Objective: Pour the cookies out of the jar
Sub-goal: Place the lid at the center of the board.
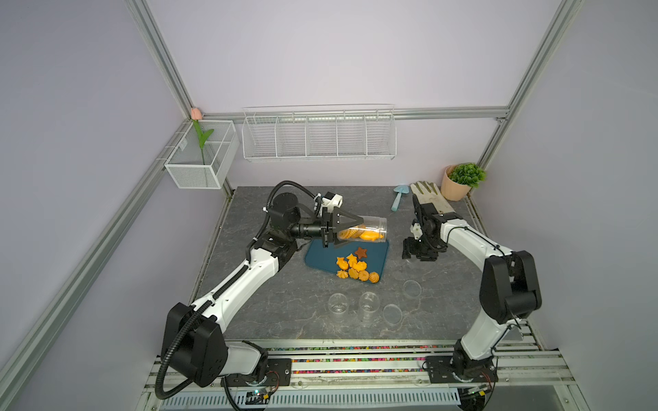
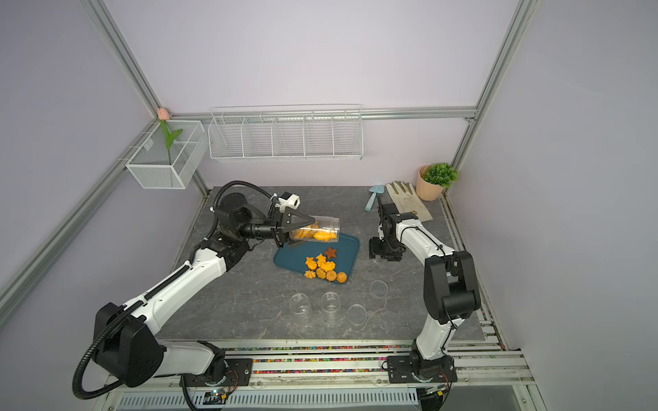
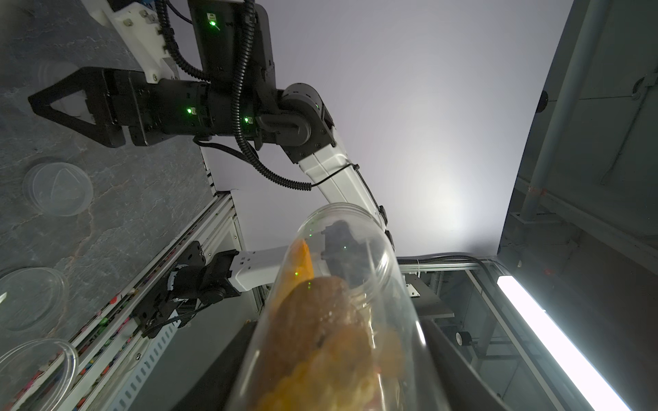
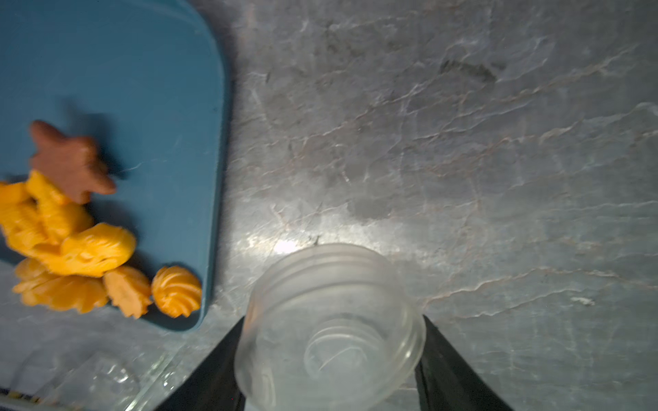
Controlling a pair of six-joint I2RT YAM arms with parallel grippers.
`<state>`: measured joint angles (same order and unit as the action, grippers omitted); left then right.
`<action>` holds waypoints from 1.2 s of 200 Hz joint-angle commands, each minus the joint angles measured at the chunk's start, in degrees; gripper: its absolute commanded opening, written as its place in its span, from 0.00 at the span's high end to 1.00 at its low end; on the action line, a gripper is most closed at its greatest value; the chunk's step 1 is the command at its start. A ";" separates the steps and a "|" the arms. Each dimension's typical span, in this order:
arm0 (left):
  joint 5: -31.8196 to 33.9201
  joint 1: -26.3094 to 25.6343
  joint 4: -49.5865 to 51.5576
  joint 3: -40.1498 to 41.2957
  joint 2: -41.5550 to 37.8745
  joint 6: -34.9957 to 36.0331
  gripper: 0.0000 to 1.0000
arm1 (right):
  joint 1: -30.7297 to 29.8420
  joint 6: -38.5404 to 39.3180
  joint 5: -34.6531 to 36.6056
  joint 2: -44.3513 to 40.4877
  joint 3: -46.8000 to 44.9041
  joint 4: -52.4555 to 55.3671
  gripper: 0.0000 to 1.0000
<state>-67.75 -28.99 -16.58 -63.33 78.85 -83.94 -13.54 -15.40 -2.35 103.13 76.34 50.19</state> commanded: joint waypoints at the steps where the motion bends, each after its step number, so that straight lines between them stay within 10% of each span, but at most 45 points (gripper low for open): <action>1: -0.19 0.21 -2.40 0.58 -1.56 -1.02 0.41 | 0.27 0.91 4.40 3.81 2.72 2.18 0.32; 184: -0.14 0.23 -1.97 1.04 -1.60 -1.07 0.41 | -1.17 0.49 6.83 15.16 4.59 1.66 0.25; 240: -0.17 0.25 -1.97 1.10 -1.43 -1.05 0.41 | -1.19 0.74 5.90 15.59 4.09 1.27 0.09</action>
<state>-67.72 -28.99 -16.62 -62.39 78.52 -83.94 -14.46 -14.98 4.10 115.96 81.87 51.20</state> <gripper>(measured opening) 0.626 0.888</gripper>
